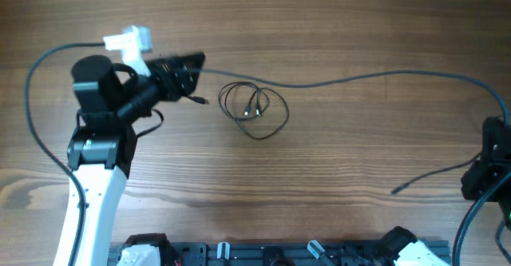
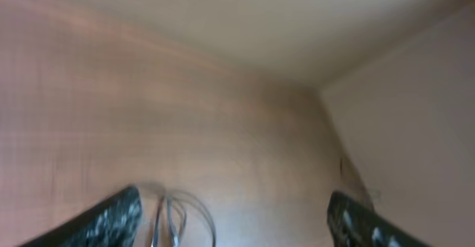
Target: Untangle cables
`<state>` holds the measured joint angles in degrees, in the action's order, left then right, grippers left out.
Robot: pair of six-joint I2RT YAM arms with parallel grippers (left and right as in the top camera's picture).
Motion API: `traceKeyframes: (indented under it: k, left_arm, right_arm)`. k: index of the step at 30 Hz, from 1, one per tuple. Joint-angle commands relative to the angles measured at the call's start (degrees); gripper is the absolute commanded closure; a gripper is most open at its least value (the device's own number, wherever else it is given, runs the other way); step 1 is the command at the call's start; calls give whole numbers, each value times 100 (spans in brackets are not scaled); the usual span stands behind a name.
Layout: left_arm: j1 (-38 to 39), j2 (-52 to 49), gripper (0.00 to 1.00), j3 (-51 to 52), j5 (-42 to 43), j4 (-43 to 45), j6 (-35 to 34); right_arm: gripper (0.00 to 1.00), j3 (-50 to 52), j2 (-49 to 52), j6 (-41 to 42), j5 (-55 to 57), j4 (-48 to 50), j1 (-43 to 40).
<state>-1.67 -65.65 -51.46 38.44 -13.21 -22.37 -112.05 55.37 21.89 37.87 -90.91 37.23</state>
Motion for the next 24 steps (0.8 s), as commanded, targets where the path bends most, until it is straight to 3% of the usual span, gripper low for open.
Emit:
traceKeyframes:
  k: [1, 6, 10, 12, 17, 21, 24]
  left_arm:
    - [61, -339, 22, 4, 490, -1091, 1104]
    - [566, -494, 20, 4, 686, -2111, 2192]
    - [1331, -494, 3, 4, 1071, -2621, 3344]
    - [1731, -492, 0, 4, 1106, -2806, 3821]
    - [2664, -494, 0, 4, 1099, -2896, 4437]
    - [3034, -498, 0, 4, 695, -2940, 4513]
    - [3141, -503, 0, 4, 131, -2955, 4513]
  right_arm:
    - [96, -2, -24, 59, -208, 299, -17]
    - [96, -2, 363, -223, -686, 763, -17]
    - [96, -2, 905, -271, -708, 817, -17]
    - [96, -2, 1196, -363, -708, 824, -17]
    - [96, -2, 1746, -704, -662, 1189, -17]
    - [96, -2, 1744, -1178, -667, 2120, -17]
    - [96, -2, 1539, -1591, -640, 3401, -20]
